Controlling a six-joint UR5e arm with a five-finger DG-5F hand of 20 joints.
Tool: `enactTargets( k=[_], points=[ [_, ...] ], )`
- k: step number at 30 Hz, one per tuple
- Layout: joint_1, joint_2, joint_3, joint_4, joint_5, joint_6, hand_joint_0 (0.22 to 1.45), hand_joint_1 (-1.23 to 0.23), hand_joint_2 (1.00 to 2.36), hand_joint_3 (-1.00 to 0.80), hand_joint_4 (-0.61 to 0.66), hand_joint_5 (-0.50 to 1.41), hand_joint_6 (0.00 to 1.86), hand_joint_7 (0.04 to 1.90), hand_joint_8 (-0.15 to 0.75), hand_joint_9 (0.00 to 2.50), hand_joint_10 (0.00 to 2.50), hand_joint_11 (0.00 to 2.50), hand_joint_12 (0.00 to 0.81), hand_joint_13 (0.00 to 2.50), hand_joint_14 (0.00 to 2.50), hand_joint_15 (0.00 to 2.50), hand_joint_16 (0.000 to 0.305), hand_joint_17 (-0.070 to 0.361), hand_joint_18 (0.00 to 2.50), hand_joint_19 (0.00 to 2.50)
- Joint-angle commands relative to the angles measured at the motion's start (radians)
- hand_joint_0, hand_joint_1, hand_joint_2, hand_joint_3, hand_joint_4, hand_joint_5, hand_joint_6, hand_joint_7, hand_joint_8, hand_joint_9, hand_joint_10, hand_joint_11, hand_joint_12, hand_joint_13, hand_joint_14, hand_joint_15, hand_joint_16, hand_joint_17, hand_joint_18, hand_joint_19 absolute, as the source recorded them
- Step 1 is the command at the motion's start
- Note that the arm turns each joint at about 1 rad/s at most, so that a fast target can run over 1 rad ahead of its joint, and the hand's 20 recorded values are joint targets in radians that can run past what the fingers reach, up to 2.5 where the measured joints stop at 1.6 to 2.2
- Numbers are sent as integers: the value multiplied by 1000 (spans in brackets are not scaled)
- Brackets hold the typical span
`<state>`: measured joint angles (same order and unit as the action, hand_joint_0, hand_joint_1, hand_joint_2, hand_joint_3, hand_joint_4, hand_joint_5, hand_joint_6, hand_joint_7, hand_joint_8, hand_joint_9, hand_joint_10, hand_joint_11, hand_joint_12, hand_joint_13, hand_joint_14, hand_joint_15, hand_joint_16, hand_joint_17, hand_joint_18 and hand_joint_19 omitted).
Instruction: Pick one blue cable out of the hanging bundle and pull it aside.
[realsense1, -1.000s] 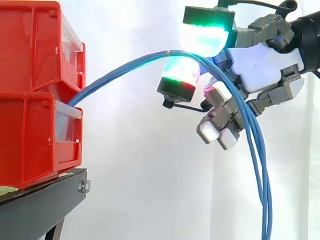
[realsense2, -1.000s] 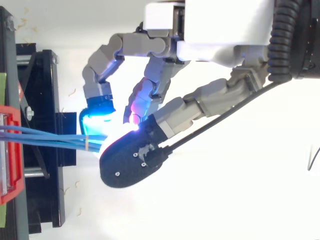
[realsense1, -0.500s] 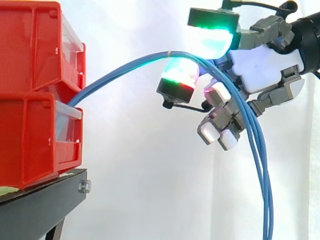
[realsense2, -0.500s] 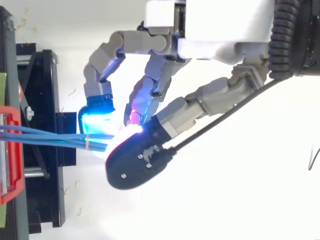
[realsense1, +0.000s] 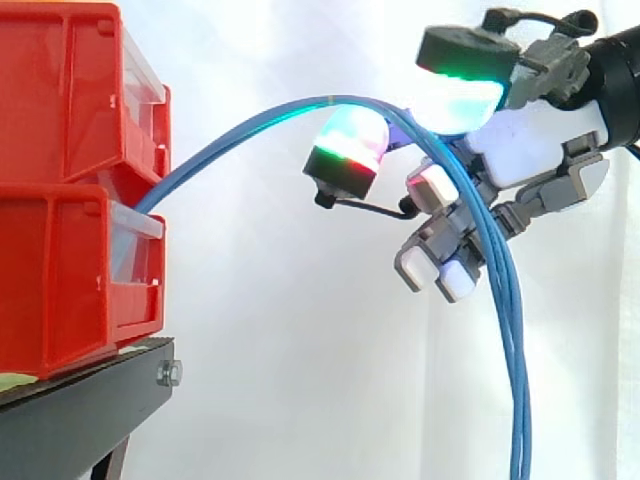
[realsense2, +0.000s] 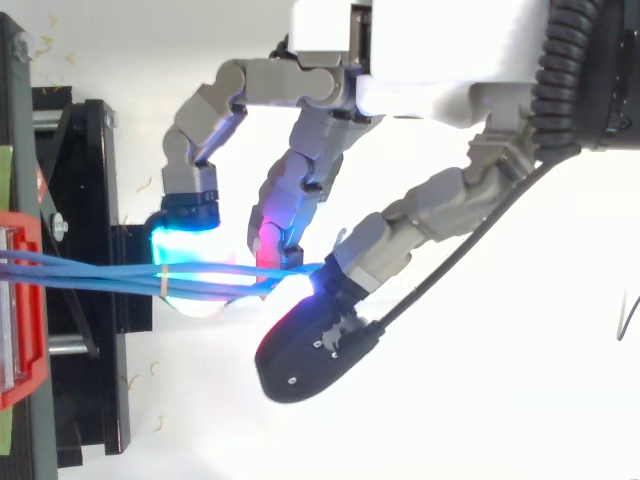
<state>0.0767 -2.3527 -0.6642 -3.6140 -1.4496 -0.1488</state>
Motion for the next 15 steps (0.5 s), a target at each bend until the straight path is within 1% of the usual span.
enactTargets(
  k=[1, 10, 12, 13, 15],
  points=[
    [0, 0, 0, 0, 0, 0, 471, -871, 1000, -500, -178, -33, 879, 818, 172, 1191, 17, 409, 347, 754, 20, 487, 49, 109, 626, 609],
    [0, 0, 0, 0, 0, 0, 410, -758, 1000, -500, -151, -33, 851, 805, 197, 1208, 16, 394, 381, 761, 20, 482, 56, 126, 640, 619],
    [2, 0, 0, 0, 0, 0, 410, -746, 1000, -500, -148, -33, 850, 806, 205, 1203, 16, 388, 383, 761, 18, 482, 56, 126, 637, 620],
    [0, 0, 0, 0, 0, 0, 424, -691, 1000, -500, -153, -34, 848, 804, 202, 1192, 17, 386, 380, 752, 19, 483, 55, 123, 623, 626],
    [0, 1, 0, 0, 0, 0, 435, -662, 1000, -500, -156, -36, 846, 811, 198, 1192, 16, 397, 379, 743, 20, 482, 54, 122, 613, 631]
  ],
)
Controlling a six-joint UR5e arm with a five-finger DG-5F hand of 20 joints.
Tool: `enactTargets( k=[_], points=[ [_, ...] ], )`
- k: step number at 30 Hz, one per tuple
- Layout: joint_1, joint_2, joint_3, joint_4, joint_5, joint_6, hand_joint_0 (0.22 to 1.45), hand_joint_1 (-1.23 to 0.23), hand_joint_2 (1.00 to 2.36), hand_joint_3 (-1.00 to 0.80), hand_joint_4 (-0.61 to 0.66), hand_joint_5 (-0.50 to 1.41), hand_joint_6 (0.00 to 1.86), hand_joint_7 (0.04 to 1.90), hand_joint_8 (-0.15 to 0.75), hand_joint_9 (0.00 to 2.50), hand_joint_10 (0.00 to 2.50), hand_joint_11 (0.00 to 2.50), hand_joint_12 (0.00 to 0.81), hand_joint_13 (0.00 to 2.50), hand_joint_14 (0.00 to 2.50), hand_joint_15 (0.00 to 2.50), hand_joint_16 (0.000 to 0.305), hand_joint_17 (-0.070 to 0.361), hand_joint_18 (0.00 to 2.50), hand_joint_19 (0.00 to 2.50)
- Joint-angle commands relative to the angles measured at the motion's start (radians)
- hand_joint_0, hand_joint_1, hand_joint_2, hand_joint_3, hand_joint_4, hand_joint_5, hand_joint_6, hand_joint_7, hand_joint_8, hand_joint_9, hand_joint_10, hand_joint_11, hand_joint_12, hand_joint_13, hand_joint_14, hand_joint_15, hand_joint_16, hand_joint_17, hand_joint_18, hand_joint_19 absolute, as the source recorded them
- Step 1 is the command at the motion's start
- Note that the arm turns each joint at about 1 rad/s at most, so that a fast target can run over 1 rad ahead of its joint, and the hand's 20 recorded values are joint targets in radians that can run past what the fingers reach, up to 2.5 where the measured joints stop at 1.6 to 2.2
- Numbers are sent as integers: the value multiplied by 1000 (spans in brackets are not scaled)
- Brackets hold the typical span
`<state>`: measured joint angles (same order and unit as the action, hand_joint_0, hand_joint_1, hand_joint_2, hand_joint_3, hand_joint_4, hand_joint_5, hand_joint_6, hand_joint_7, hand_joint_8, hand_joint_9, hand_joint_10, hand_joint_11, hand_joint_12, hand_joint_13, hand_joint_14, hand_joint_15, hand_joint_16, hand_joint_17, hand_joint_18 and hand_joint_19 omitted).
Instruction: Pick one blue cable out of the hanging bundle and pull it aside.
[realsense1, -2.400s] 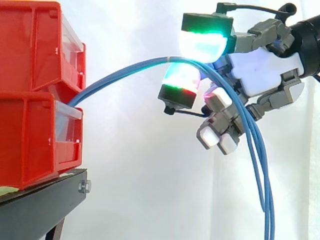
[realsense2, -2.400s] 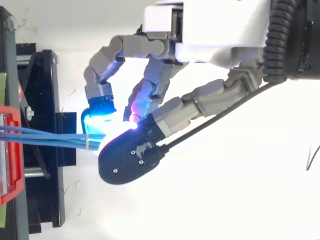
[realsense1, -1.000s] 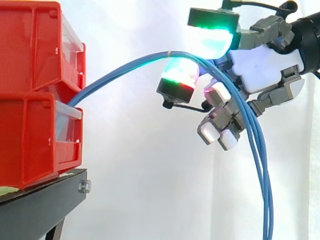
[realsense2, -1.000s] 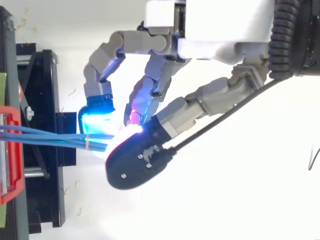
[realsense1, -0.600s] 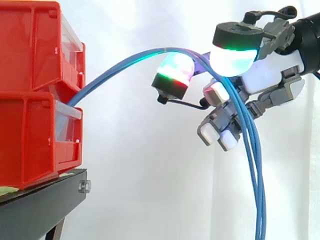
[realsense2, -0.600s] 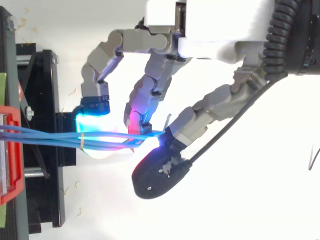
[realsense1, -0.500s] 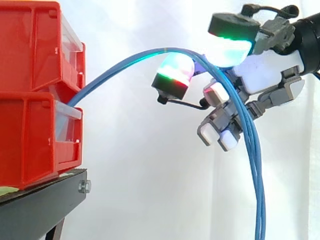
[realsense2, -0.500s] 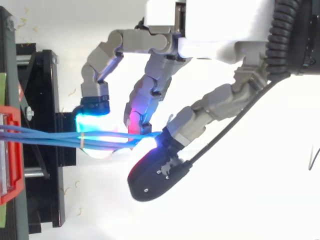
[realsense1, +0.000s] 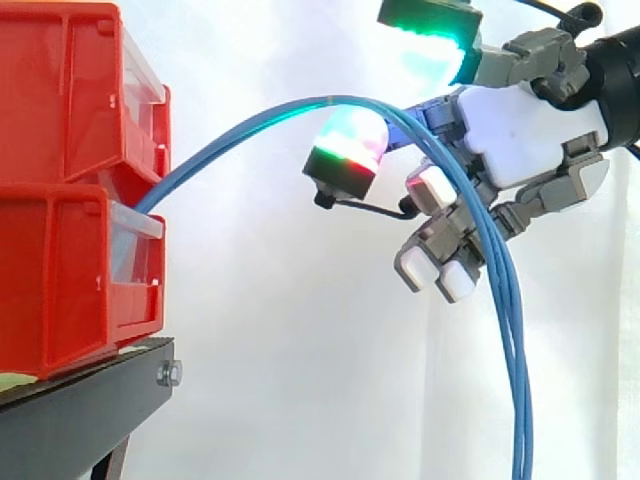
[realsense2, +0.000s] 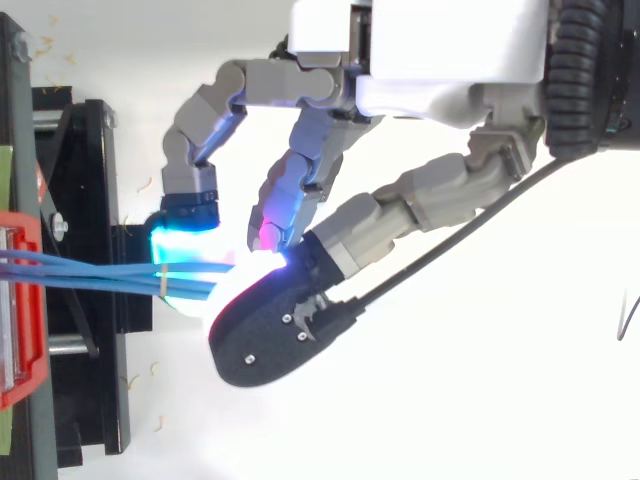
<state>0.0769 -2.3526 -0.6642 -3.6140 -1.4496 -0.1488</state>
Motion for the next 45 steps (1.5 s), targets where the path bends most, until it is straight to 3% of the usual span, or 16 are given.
enactTargets(
  k=[1, 5, 9, 15, 19, 24, 33, 43, 45],
  points=[
    [0, -1, 0, 0, 0, 0, 454, -637, 1000, -500, -163, -38, 847, 817, 194, 1188, 17, 401, 371, 733, 20, 479, 53, 118, 594, 640],
    [0, -1, -2, 0, 0, 0, 490, -589, 1000, -500, -175, -42, 846, 825, 185, 1180, 18, 417, 356, 710, 20, 491, 50, 112, 558, 664],
    [0, 1, -3, 2, 0, 0, 556, -643, 1005, -401, -153, -39, 842, 825, 199, 1190, 17, 396, 374, 726, 19, 478, 53, 120, 584, 642],
    [0, -1, -2, 2, 0, 0, 571, -815, 1002, -155, -112, -38, 846, 862, 245, 1176, 16, 408, 416, 761, 19, 463, 61, 138, 663, 595],
    [0, -1, -3, 2, 0, 0, 620, -926, 1008, -100, -51, -60, 888, 819, 241, 1091, 20, 463, 395, 720, 19, 483, 56, 126, 620, 603],
    [1, 1, -2, 0, 0, 0, 713, -979, 1015, -236, -92, -71, 893, 923, 200, 1045, 21, 485, 344, 671, 21, 488, 46, 104, 552, 604],
    [0, 1, -2, 0, 0, -2, 798, -1005, 1002, -474, -175, -62, 914, 1030, 192, 1076, 20, 474, 332, 691, 20, 473, 45, 102, 575, 575],
    [0, -1, -3, 0, -2, -5, 790, -1016, 1000, -500, -181, -55, 924, 1008, 184, 1102, 23, 483, 331, 720, 21, 480, 45, 100, 604, 567],
    [0, -1, -2, 0, -2, -5, 733, -1016, 1000, -500, -149, -52, 923, 934, 188, 1123, 21, 492, 332, 723, 22, 478, 44, 100, 607, 575]
  ],
)
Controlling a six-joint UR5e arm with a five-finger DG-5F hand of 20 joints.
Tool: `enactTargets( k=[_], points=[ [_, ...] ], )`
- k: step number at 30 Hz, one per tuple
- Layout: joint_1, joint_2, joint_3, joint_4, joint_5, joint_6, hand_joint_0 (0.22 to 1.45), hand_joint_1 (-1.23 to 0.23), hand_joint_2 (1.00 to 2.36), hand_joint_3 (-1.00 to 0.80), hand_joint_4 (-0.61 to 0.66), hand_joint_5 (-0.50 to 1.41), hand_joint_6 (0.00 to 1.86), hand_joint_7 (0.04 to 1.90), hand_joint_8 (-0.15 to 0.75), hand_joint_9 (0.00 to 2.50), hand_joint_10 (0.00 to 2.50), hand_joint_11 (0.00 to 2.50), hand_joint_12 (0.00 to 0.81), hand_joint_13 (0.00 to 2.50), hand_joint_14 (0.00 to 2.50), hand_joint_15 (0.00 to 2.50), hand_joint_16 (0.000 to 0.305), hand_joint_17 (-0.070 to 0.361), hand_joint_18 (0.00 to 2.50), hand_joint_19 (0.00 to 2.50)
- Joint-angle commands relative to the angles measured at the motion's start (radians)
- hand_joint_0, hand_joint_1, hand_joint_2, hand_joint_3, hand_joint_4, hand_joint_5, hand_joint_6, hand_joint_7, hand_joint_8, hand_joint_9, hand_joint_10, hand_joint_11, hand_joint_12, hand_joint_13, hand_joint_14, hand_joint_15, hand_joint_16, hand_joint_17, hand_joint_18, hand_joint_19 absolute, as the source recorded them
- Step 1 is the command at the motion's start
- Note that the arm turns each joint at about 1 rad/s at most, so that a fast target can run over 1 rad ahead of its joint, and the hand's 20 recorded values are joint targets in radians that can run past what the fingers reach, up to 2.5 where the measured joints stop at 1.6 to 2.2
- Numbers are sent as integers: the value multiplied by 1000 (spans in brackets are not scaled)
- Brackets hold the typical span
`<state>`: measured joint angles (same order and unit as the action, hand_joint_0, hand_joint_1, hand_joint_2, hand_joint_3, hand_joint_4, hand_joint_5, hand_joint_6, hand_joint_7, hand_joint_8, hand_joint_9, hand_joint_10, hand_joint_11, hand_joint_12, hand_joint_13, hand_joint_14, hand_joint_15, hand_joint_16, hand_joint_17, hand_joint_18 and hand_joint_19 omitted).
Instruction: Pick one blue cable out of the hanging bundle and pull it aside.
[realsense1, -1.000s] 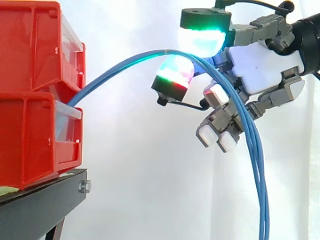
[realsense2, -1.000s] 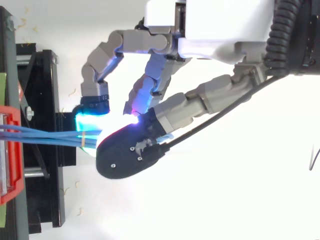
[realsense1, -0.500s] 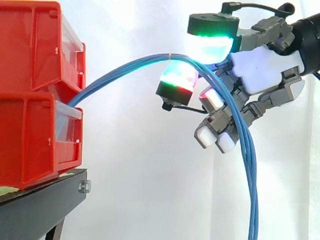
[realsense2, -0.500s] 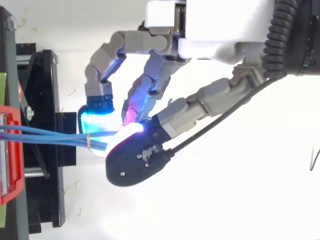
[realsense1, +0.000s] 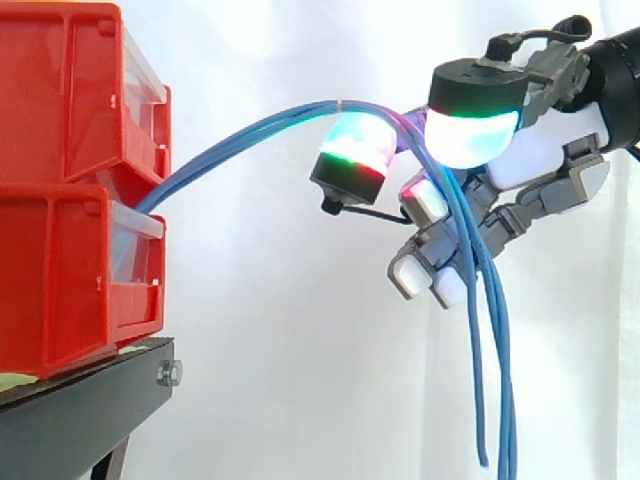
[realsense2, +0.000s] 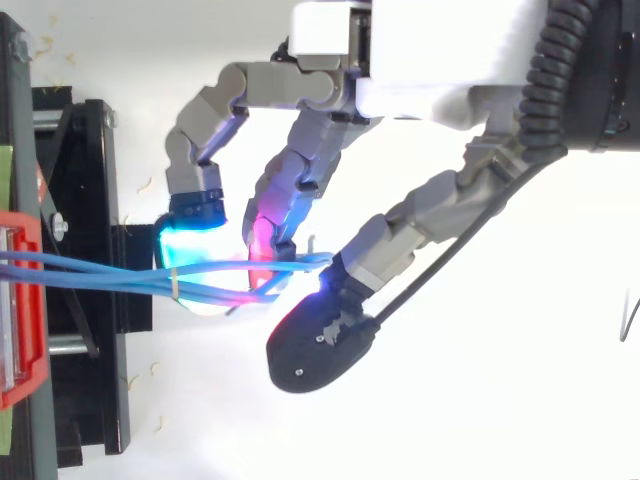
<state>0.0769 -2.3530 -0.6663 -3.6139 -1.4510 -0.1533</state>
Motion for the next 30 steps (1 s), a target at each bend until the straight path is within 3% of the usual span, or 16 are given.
enactTargets(
  k=[1, 3, 8, 13, 17, 25, 27, 28, 30],
  points=[
    [0, 0, 1, 0, 0, 0, 691, -1002, 1000, -500, -103, -47, 913, 879, 186, 1140, 21, 489, 329, 724, 21, 485, 44, 100, 604, 584],
    [1, 1, 1, 0, 0, 0, 602, -963, 1000, -500, -68, -41, 902, 806, 190, 1152, 21, 486, 331, 726, 21, 493, 44, 100, 604, 610],
    [0, 0, 2, 0, 0, 0, 413, -791, 1000, -500, -58, -31, 869, 842, 242, 1222, 18, 443, 392, 788, 19, 484, 57, 127, 691, 614],
    [0, 1, 2, 0, 0, 0, 407, -656, 1000, -500, -61, -33, 864, 829, 244, 1235, 20, 430, 403, 791, 18, 481, 59, 133, 695, 619],
    [0, 0, 4, 0, 0, 0, 525, -592, 1000, -500, -76, -40, 869, 832, 223, 1222, 21, 444, 373, 763, 20, 499, 53, 120, 638, 649],
    [0, 1, 2, 0, 0, 0, 583, -826, 1004, -116, -47, -45, 864, 817, 274, 1180, 20, 471, 422, 792, 18, 484, 63, 142, 718, 596],
    [0, 1, 4, -2, 0, 0, 608, -897, 1006, -81, -19, -62, 892, 788, 268, 1146, 22, 495, 410, 770, 20, 488, 59, 134, 692, 597],
    [1, 1, 5, -5, 0, -2, 630, -921, 1008, -83, -19, -66, 891, 859, 256, 1132, 20, 512, 398, 757, 19, 485, 57, 128, 677, 595],
    [0, 1, 7, -9, 0, -2, 681, -950, 1017, -112, -76, -77, 906, 884, 227, 1101, 22, 531, 363, 728, 21, 495, 50, 112, 635, 610]
  ],
)
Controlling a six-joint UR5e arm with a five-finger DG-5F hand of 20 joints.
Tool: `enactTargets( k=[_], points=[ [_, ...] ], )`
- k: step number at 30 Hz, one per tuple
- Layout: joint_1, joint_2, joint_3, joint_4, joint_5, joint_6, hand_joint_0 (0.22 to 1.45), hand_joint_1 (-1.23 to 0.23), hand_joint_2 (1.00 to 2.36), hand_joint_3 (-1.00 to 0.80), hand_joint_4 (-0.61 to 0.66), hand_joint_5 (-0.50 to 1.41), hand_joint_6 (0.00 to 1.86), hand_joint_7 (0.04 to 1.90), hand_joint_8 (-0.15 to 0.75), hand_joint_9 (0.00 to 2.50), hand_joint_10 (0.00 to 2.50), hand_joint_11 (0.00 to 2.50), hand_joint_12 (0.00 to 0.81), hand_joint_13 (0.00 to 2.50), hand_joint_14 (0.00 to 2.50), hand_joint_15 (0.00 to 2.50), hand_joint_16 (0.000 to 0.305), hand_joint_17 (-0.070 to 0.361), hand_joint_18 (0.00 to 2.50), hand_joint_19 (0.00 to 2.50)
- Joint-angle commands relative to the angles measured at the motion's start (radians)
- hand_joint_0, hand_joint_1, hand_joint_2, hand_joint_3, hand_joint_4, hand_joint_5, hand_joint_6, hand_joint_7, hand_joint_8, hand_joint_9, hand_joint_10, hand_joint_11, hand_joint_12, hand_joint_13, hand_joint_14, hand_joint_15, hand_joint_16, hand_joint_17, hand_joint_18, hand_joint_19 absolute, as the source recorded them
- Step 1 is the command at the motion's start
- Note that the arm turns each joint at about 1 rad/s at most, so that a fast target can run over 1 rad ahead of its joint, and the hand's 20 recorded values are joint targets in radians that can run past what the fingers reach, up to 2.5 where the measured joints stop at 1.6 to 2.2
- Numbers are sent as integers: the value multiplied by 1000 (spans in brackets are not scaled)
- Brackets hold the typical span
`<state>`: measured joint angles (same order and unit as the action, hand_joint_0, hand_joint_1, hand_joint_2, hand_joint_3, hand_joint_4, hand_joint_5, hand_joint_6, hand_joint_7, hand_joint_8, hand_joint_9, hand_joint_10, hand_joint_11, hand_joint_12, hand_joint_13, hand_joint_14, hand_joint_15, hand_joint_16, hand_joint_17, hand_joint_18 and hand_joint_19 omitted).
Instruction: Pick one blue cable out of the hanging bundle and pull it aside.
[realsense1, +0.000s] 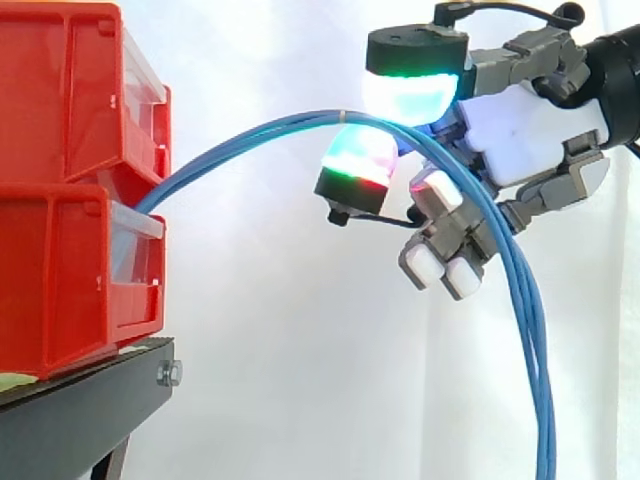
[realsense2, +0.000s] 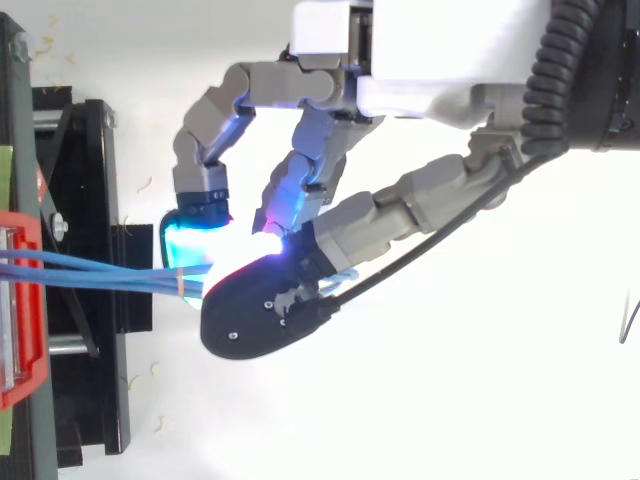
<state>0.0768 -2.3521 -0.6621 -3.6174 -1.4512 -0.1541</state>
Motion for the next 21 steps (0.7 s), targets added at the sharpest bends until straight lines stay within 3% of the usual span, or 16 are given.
enactTargets(
  k=[1, 3, 4, 10, 21],
  points=[
    [0, 1, 4, -12, 0, -1, 698, -956, 1018, -130, -94, -80, 907, 923, 220, 1096, 22, 531, 355, 723, 21, 504, 48, 108, 624, 609],
    [0, 1, 6, -23, 0, -1, 751, -974, 1017, -206, -114, -82, 908, 1015, 217, 1099, 22, 526, 349, 725, 21, 500, 47, 107, 620, 606],
    [0, 1, 6, -24, 0, -1, 789, -976, 1011, -334, -144, -77, 925, 984, 210, 1117, 22, 526, 343, 736, 21, 502, 47, 105, 621, 606],
    [1, 1, 10, -23, 3, -2, 834, -995, 1000, -500, -175, -67, 932, 1099, 206, 1155, 23, 533, 336, 755, 22, 492, 45, 101, 642, 602],
    [0, 1, 4, -21, 0, -2, 761, -998, 1000, -500, -174, -53, 935, 1033, 207, 1226, 23, 533, 340, 810, 23, 495, 44, 99, 694, 593]
  ],
)
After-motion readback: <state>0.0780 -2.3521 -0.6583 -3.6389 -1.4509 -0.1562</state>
